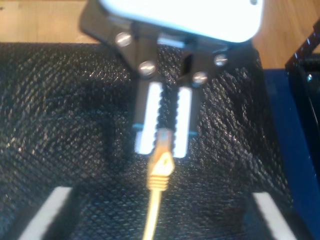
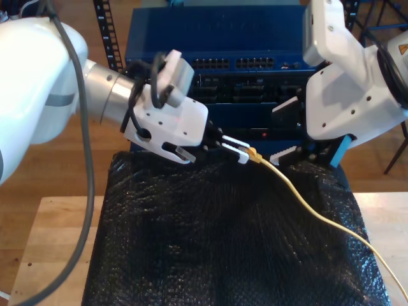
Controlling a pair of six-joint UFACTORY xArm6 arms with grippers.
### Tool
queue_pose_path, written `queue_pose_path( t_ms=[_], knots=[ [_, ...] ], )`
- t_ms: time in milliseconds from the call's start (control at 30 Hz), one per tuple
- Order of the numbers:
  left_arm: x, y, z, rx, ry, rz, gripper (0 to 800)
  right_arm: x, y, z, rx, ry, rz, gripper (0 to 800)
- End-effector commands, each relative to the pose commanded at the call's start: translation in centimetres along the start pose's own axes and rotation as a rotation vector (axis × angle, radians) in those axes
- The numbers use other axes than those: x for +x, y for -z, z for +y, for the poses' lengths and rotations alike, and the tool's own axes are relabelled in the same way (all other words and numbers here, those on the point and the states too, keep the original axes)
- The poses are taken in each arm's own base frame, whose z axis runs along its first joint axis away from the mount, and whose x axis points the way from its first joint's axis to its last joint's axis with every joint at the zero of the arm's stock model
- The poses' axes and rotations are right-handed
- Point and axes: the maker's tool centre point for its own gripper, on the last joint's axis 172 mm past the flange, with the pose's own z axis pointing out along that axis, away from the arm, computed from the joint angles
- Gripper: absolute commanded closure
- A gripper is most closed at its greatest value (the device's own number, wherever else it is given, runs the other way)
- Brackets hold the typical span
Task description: Grab the cable and plug it in
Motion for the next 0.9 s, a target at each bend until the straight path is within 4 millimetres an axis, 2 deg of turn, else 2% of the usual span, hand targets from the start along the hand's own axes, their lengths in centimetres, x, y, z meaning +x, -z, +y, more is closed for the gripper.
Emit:
queue_pose_path(
  t_ms=[200,400,600,800,900],
  knots=[
    [0.0,0.2,0.0,-0.027,0.022,0.017,798,0.7,0.4,-0.1,-0.009,0.029,0.009,2],
    [-0.3,-0.3,0.5,-0.081,0.084,0.032,798,2.1,2.0,-0.7,-0.048,0.058,0.033,1],
    [0.9,-0.3,0.8,-0.116,0.106,0.099,798,2.8,3.1,-1.2,-0.075,0.118,0.035,8],
    [1.3,0.5,0.2,-0.145,0.166,0.158,798,3.1,3.6,-1.6,-0.091,0.181,0.037,7],
    [1.4,0.4,0.6,-0.168,0.177,0.168,798,3.3,3.9,-1.9,-0.098,0.191,0.038,6]
  ],
)
